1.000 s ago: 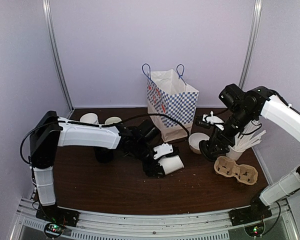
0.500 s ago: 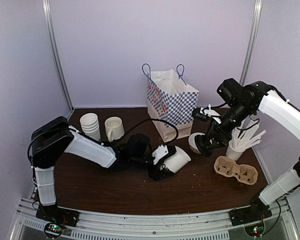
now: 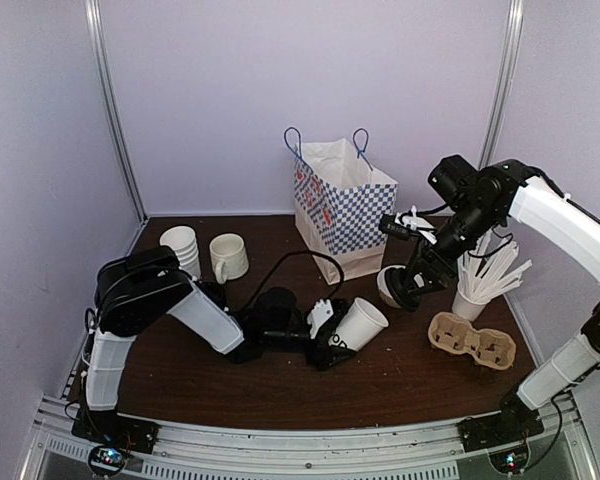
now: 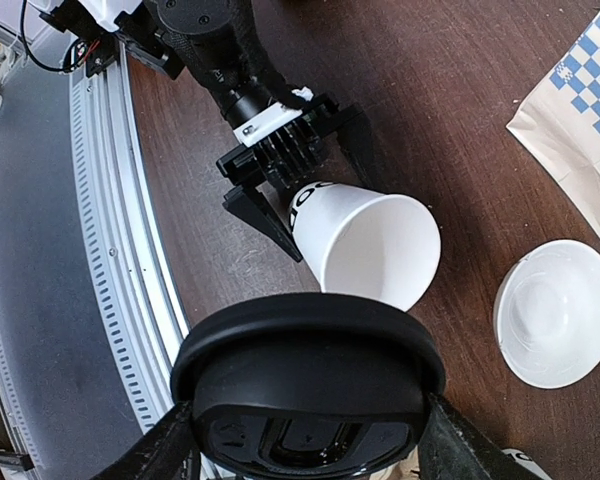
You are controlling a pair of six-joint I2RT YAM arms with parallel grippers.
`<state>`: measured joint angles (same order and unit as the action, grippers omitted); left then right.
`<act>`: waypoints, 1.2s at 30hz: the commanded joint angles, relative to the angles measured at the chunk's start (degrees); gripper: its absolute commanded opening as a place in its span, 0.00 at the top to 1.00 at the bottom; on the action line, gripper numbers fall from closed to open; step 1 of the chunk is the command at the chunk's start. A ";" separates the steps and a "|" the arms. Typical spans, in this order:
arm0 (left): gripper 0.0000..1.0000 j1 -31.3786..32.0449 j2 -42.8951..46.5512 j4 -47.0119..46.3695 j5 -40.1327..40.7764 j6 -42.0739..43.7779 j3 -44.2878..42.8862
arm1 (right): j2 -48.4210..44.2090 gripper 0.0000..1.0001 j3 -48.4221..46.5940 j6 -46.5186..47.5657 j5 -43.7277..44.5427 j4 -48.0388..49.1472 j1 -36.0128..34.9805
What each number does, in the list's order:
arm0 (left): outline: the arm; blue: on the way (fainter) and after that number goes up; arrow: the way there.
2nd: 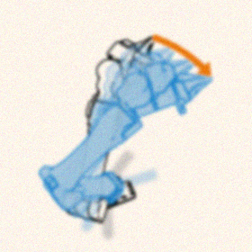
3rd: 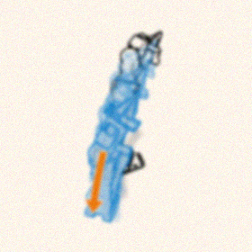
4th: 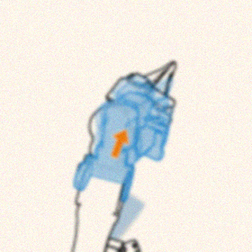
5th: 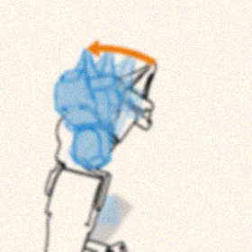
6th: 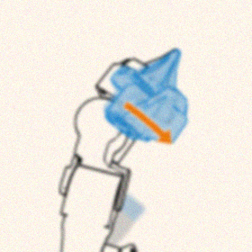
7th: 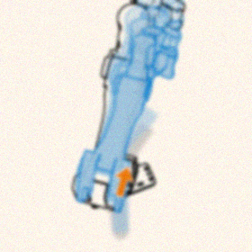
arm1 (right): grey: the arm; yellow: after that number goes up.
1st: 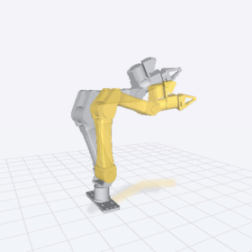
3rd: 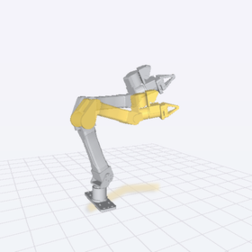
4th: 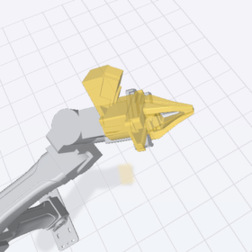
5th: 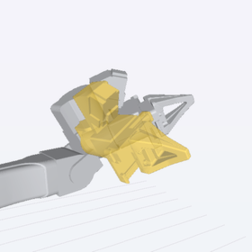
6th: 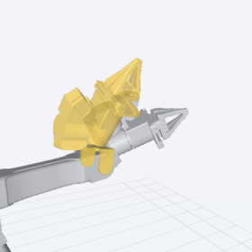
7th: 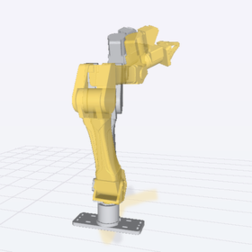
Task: Pack the takeout coffee
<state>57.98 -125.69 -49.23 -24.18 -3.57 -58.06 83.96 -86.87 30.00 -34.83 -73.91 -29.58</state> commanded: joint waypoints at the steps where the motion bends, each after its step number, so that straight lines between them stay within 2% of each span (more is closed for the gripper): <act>1: 0.15 0.46 -0.47 -3.33 1.74 1.76 2.45 | 0.99 0.31 -1.89 -0.29 -1.37 -0.41 0.27; 8: 0.12 0.53 2.79 -2.02 4.83 5.27 7.74 | 1.83 0.31 -1.83 0.14 -1.61 -0.34 0.26; 14: 0.10 0.53 5.63 0.42 7.83 4.35 8.89 | 2.26 0.31 -1.78 0.49 -2.06 -0.26 0.27; 17: 0.08 1.02 11.17 15.28 11.18 1.97 4.34 | 2.01 0.31 -1.97 0.20 -0.97 -0.50 0.31; 19: 0.08 2.35 14.31 22.24 13.13 3.81 2.31 | 1.64 0.31 -1.95 0.86 0.80 -1.74 0.39; 21: 0.08 3.16 16.88 25.36 14.18 5.61 2.24 | 0.84 0.31 -1.18 1.83 3.16 -2.71 0.40; 24: 0.09 3.28 20.55 29.46 16.04 4.27 2.74 | -0.63 0.31 1.15 2.87 8.16 -1.58 0.24; 27: 0.10 3.28 23.36 36.78 17.60 3.75 1.07 | -0.20 0.31 2.28 3.88 9.62 -2.04 -0.27; 31: 0.12 3.28 26.16 43.70 14.32 2.22 -1.41 | 0.10 0.31 3.52 2.98 9.18 -0.16 -0.68; 36: 0.15 3.78 28.56 48.88 14.56 0.32 -2.81 | 3.32 0.33 3.04 2.26 16.70 3.74 -2.44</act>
<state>61.47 -100.47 -5.87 -9.39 -1.06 -59.77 85.01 -83.50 32.75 -25.19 -74.32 -30.39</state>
